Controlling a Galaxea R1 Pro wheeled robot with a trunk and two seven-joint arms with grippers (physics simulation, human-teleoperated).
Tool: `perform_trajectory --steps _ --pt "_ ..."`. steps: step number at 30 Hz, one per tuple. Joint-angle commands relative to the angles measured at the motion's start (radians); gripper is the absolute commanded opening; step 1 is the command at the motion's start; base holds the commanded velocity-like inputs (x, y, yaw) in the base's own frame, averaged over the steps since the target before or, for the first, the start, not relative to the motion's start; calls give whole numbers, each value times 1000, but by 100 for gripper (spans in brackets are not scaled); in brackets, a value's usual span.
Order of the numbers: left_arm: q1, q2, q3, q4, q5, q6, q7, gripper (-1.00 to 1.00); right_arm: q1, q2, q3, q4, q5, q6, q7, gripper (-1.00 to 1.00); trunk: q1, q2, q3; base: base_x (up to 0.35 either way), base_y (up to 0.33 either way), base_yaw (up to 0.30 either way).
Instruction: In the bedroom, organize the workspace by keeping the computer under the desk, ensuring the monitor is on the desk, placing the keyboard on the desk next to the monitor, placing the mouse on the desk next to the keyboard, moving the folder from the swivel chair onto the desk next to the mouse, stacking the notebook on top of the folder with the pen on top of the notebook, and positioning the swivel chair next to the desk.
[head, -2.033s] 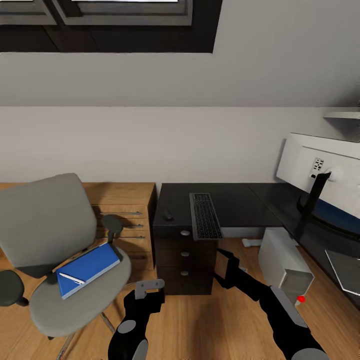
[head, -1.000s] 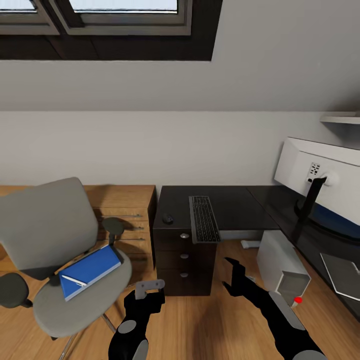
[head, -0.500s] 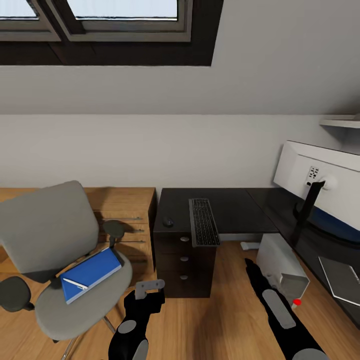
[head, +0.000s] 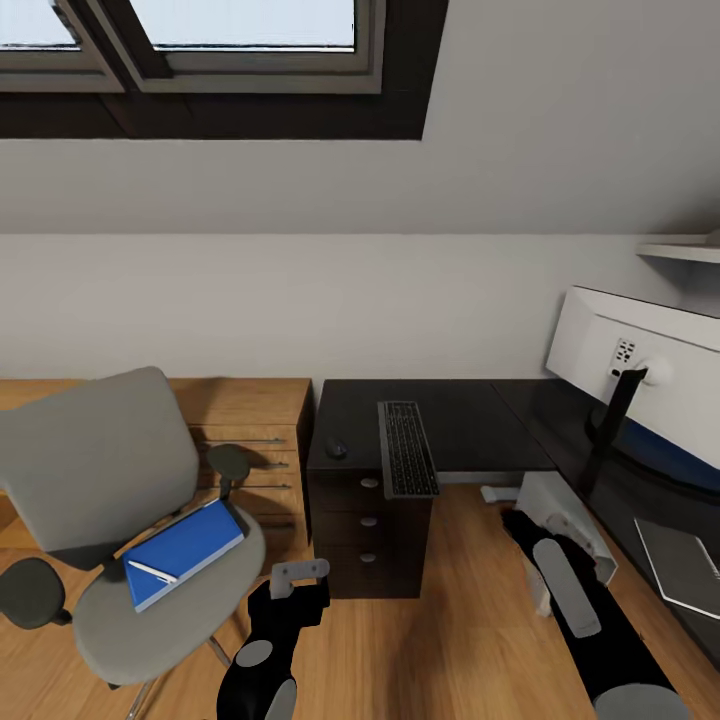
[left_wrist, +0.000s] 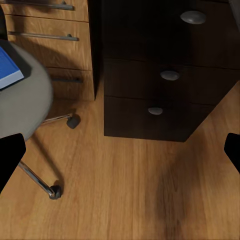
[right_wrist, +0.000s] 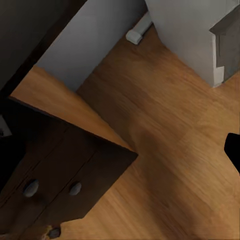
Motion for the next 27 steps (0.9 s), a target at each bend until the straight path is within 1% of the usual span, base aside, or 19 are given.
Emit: perform_trajectory --steps 1,2,4,7,10,15,24,27 --pt "-1 0 -2 -1 10 2 9 100 2 3 2 -54 1 24 -17 100 0 -1 -1 0 0 0" --pt "-1 0 -2 -1 10 2 9 100 4 4 7 -85 4 31 -20 100 0 -1 -1 0 0 0" --pt "-1 0 -2 -1 10 2 9 100 7 5 17 -113 7 36 -19 100 0 -1 -1 0 0 0" --pt "-1 0 -2 -1 10 2 9 100 13 1 60 -157 12 42 -14 100 0 -1 -1 0 0 0" --pt "-1 0 -2 -1 10 2 9 100 15 -1 82 -171 15 43 -12 100 0 -1 -1 0 0 0" --pt "-1 0 -2 -1 10 2 9 100 16 1 98 -195 14 41 -12 100 0 -1 -1 0 0 0" --pt "-1 0 -2 -1 11 2 9 100 18 1 100 -207 15 43 -13 100 0 -1 -1 0 0 -1" --pt "-1 0 -2 -1 11 2 9 100 20 0 100 -207 17 41 -13 100 0 -1 -1 0 0 -208"
